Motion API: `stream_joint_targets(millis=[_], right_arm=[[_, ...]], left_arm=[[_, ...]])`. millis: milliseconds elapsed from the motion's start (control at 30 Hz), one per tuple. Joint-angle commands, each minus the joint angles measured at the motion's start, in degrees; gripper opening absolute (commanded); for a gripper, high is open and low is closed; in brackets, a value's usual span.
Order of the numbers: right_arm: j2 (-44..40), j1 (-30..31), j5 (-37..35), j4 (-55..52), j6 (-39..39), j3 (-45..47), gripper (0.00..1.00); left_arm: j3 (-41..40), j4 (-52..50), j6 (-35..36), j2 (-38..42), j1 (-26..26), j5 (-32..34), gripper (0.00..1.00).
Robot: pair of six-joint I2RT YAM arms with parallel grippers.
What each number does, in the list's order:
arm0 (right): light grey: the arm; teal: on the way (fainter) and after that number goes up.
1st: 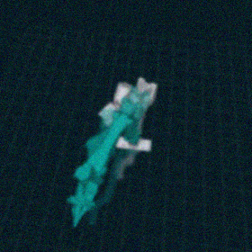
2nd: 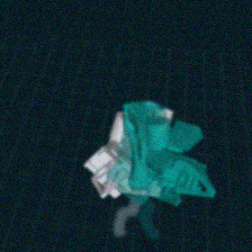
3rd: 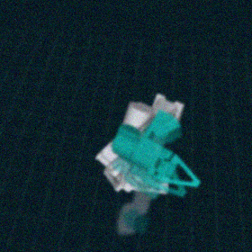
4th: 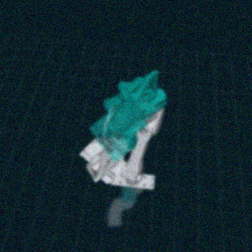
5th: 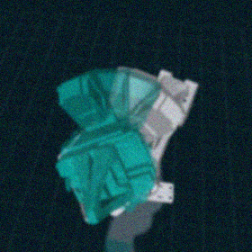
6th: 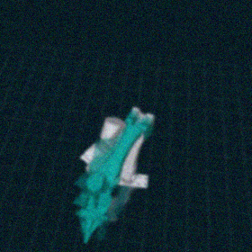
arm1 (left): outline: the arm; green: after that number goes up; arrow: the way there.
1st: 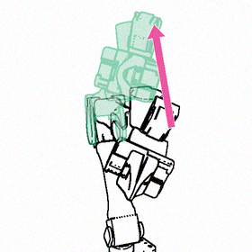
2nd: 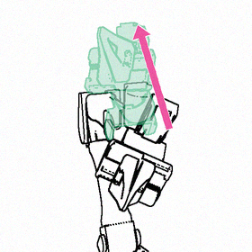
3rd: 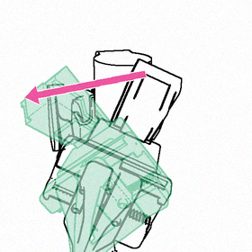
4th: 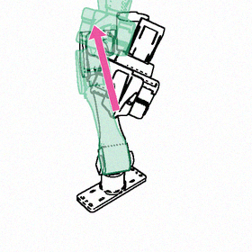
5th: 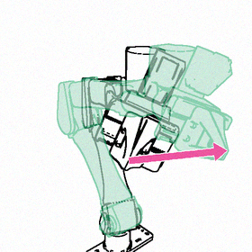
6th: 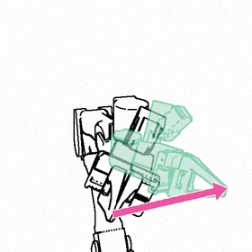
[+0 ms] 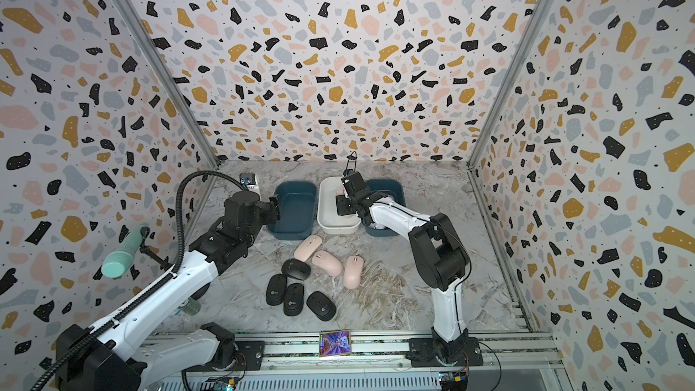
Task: Place the mice by color into the storage box
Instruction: Place the mouse in the storage box.
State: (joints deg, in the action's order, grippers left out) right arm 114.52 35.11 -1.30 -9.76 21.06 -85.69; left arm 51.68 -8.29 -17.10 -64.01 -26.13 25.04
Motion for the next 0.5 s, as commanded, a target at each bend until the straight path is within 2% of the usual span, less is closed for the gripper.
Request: stream_joint_targets(millis=[0,467], right_arm=[[1.76,-0.55,1.34,1.25,-0.27,-4.24,0.56],[11.92,-1.04,4.24,-0.12,0.55,-13.58,0.56]], left_arm=[[0.88,-0.27,0.95,1.64,-0.33,1.78,0.73],[0.56,-1.87,1.14,2.62,-0.33,2.96,0.73]])
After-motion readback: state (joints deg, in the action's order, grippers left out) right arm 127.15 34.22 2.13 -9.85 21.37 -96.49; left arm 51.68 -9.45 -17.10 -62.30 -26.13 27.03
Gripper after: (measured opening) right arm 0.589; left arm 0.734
